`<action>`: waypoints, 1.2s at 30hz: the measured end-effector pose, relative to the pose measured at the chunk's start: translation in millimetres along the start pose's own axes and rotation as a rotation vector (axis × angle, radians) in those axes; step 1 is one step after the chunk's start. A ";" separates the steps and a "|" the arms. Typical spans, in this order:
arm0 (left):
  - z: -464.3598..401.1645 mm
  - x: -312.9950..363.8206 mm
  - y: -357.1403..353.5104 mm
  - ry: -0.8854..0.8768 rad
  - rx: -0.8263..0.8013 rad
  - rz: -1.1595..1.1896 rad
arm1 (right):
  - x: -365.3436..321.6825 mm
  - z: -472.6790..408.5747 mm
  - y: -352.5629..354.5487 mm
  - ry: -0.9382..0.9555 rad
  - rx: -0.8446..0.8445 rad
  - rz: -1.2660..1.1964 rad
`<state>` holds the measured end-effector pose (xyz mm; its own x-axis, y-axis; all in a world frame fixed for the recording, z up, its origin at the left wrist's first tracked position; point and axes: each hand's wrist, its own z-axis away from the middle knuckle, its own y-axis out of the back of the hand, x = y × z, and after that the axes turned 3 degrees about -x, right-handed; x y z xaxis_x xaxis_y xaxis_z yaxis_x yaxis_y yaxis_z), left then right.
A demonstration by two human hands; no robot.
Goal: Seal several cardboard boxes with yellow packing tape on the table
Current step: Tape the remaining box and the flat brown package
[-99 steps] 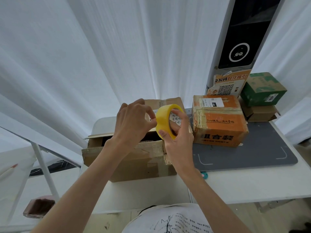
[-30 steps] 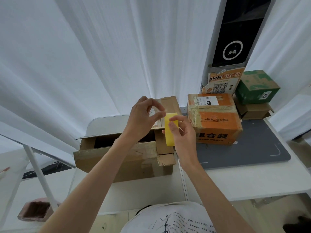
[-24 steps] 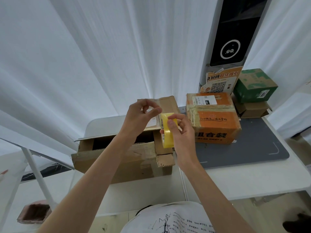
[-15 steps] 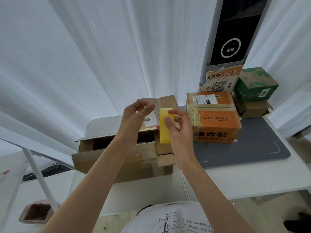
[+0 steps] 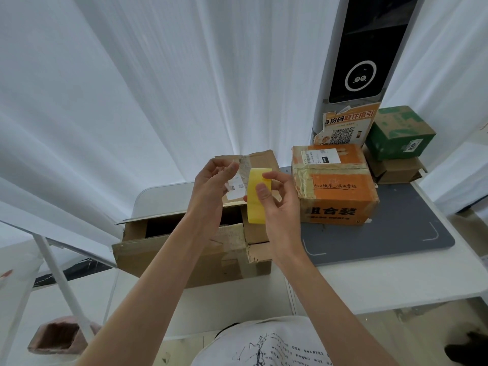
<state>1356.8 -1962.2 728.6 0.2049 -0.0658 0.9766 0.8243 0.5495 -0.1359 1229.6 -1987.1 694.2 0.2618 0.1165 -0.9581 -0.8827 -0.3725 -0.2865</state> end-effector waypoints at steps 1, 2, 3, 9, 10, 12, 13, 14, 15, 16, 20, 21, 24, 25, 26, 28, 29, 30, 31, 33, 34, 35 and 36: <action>-1.4 -1.3 1.5 -0.009 -0.012 -0.016 | -0.5 0.1 -0.3 0.002 0.009 -0.002; -2.2 -2.4 2.7 -0.020 -0.016 -0.033 | -0.1 0.0 -0.3 0.008 0.017 -0.003; -2.0 -3.1 2.8 -0.034 -0.012 -0.053 | 1.0 -0.2 -0.5 0.014 0.025 -0.005; 1.9 5.8 3.1 -0.078 0.136 0.013 | 4.4 -1.5 1.7 0.012 0.072 0.009; 0.1 12.0 10.2 -0.101 0.176 0.040 | 5.6 -1.1 3.3 0.002 0.095 0.001; -0.9 28.2 27.1 -0.165 0.169 -0.045 | 7.4 -0.4 7.5 0.012 0.140 0.049; 1.1 36.0 33.2 -0.185 0.101 -0.132 | 8.3 -0.2 8.8 0.026 0.145 0.082; 4.5 42.3 36.7 -0.188 0.020 -0.228 | 7.4 -0.1 9.3 0.039 0.142 0.099; 7.5 45.5 38.6 -0.190 -0.050 -0.319 | 6.5 -0.6 8.9 0.052 0.132 0.100; 11.3 48.1 37.1 -0.198 -0.103 -0.392 | 6.1 -1.2 8.5 0.060 0.118 0.094; 24.3 41.8 14.6 -0.242 -0.233 -0.536 | 0.1 0.9 4.5 0.073 0.088 0.107; 25.1 37.3 9.2 -0.249 -0.246 -0.557 | 0.2 1.2 4.5 0.074 0.081 0.102; 25.1 23.5 -3.9 -0.266 -0.253 -0.602 | 2.1 0.7 5.6 0.059 0.075 0.085; 24.3 19.4 -6.5 -0.286 -0.236 -0.632 | 2.7 0.6 5.9 0.056 0.073 0.081; 23.6 16.2 -9.0 -0.310 -0.209 -0.667 | 3.3 0.6 6.1 0.054 0.068 0.073; 21.4 10.3 -11.8 -0.358 -0.134 -0.728 | 3.3 0.9 5.7 0.054 0.062 0.056; 20.3 7.6 -12.5 -0.384 -0.102 -0.750 | 3.3 0.8 5.3 0.056 0.060 0.052; 19.9 5.7 -13.5 -0.408 -0.075 -0.773 | 3.2 0.7 5.2 0.055 0.058 0.052; 19.9 4.2 -14.4 -0.428 -0.050 -0.797 | 3.6 0.6 5.1 0.056 0.058 0.053; 20.0 1.9 -15.9 -0.452 -0.013 -0.837 | 4.5 -0.1 5.6 0.064 0.054 0.060; 20.0 1.0 -16.3 -0.459 -0.002 -0.847 | 5.1 -0.4 6.0 0.069 0.051 0.065; 20.3 0.3 -16.6 -0.469 0.006 -0.856 | 5.6 -0.8 6.4 0.074 0.048 0.071; 20.1 -0.6 -16.7 -0.478 0.013 -0.875 | 6.2 -1.1 6.9 0.079 0.047 0.080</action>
<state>1332.3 -1954.6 733.6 -0.7083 -0.1116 0.6970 0.5770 0.4773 0.6628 1225.5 -1989.9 686.3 0.2185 0.0148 -0.9757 -0.9187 -0.3339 -0.2108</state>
